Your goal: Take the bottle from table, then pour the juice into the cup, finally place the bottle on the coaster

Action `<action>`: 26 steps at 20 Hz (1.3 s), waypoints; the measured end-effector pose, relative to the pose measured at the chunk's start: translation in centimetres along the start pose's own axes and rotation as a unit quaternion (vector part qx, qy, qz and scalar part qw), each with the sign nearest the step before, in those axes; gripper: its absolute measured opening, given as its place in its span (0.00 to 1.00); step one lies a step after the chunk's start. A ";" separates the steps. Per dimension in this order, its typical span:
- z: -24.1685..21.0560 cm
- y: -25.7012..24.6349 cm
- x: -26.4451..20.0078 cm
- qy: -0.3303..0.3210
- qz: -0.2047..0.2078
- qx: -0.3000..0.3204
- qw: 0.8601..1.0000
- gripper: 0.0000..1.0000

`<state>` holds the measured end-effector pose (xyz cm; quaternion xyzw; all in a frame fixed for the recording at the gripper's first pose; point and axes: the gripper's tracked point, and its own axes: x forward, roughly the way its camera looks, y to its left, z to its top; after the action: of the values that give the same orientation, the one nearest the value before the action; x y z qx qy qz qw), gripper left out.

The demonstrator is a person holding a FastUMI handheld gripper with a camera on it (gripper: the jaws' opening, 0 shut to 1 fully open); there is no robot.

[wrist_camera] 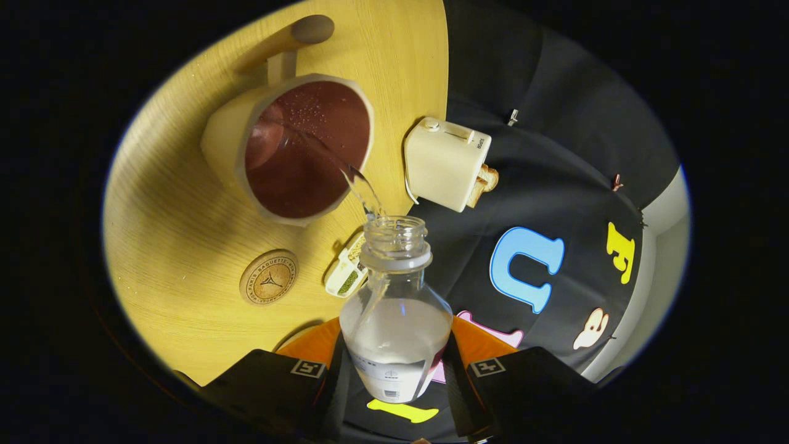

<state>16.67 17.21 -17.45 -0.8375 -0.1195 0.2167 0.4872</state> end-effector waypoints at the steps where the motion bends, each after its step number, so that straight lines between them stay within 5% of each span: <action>1: 0.1 -0.2 0.1 -0.001 -0.002 -0.004 1.000 0.70; 26: 1.5 -1.3 0.0 -0.045 -0.025 -0.107 0.993 0.69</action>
<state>15.96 18.98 -16.91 -0.8707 -0.1846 0.2284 0.3945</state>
